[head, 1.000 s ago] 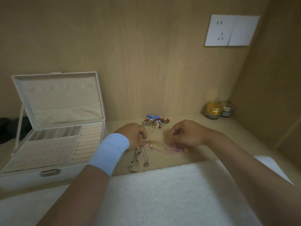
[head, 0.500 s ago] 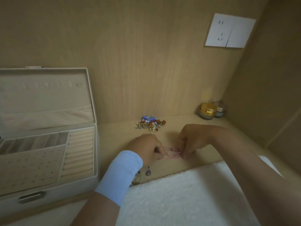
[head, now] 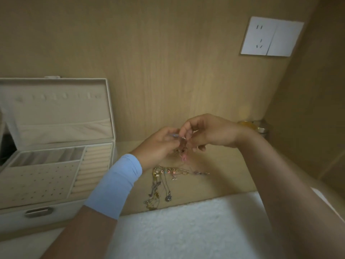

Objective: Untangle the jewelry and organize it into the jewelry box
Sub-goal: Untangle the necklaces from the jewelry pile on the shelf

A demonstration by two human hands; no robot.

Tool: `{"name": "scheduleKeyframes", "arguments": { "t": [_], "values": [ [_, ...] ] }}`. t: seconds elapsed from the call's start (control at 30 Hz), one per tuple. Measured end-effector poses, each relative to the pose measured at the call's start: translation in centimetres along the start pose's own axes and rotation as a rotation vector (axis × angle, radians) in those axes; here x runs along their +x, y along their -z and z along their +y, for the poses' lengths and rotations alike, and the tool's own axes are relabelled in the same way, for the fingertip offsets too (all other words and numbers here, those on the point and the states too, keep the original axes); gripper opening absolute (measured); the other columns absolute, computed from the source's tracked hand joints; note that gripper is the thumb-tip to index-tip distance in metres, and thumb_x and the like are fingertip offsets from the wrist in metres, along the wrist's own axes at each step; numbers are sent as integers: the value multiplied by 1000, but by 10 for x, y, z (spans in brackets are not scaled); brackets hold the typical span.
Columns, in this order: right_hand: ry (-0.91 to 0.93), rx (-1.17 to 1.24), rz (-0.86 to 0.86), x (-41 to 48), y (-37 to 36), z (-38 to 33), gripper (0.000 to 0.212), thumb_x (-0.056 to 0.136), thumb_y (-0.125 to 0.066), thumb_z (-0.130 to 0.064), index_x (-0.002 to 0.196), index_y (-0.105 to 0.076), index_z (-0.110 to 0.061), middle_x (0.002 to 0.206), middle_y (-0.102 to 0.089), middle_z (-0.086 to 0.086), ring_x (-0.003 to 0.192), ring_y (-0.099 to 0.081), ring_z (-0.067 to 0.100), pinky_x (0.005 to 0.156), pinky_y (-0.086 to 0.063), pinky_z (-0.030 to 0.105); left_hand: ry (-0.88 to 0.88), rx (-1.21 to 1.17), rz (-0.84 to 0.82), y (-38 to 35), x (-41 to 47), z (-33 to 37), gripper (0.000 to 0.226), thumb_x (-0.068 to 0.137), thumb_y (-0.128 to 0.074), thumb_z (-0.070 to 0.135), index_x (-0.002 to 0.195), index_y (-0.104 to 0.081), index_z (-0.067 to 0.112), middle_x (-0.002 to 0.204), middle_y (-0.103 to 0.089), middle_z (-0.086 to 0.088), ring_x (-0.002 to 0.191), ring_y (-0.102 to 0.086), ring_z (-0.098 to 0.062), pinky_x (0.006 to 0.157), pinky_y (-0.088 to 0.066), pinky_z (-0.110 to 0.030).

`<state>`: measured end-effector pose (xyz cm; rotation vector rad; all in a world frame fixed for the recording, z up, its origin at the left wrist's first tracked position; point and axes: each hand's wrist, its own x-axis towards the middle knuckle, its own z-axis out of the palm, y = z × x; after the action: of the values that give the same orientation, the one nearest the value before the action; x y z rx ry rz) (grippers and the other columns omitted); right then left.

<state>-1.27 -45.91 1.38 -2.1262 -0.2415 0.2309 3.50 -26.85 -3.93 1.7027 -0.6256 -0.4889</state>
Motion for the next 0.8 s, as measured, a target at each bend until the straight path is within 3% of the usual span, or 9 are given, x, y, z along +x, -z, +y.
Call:
{"name": "scheduleKeyframes", "arguments": {
  "t": [0.07,0.17,0.23,0.4,0.57,0.7,0.8],
  "values": [
    [120,138,83,3,-1,-2,28,82,-67,14,97,-66,-9,81,-61,10,58,-56,19,48,-43,25,29,-168,-84,-5,-3,2,26,95,-57,13,121,-57,17,110,-72,-10,98,-69,-25,96,-50,-38],
    [255,279,193,6,1,1,31,82,-65,17,96,-68,-10,80,-61,2,57,-54,12,49,-41,23,-10,-114,-80,-7,-9,7,17,99,-51,8,112,-61,6,88,-73,-9,68,-65,-19,70,-54,-27],
    [296,342,232,8,4,4,33,83,-61,20,97,-68,-9,78,-59,0,56,-52,9,50,-40,22,-27,-52,-33,-5,-11,11,16,99,-52,10,105,-66,5,80,-71,-5,61,-60,-16,62,-52,-22],
    [291,380,320,9,11,13,36,88,-50,21,96,-69,-9,75,-54,-2,55,-47,8,50,-38,21,-14,42,-37,1,-12,16,17,98,-54,11,96,-69,6,79,-66,-4,62,-58,-18,57,-49,-18],
    [231,282,305,12,13,17,41,85,-45,21,94,-70,-10,87,-62,5,50,-47,12,48,-39,23,58,-25,-124,9,-10,8,18,97,-54,4,108,-67,4,85,-67,-4,66,-59,-13,63,-51,-20],
    [182,179,232,15,11,22,36,88,-46,18,94,-70,-8,85,-67,6,52,-50,12,48,-41,21,87,33,-120,12,-9,-1,19,91,-62,0,103,-70,13,80,-70,0,63,-60,-10,62,-51,-22],
    [90,32,121,14,11,27,40,88,-42,17,92,-72,-11,83,-70,6,54,-51,8,51,-41,16,82,204,-66,16,-7,-5,19,89,-66,3,95,-73,20,71,-70,2,60,-58,-12,63,-51,-26]
  ]
}}
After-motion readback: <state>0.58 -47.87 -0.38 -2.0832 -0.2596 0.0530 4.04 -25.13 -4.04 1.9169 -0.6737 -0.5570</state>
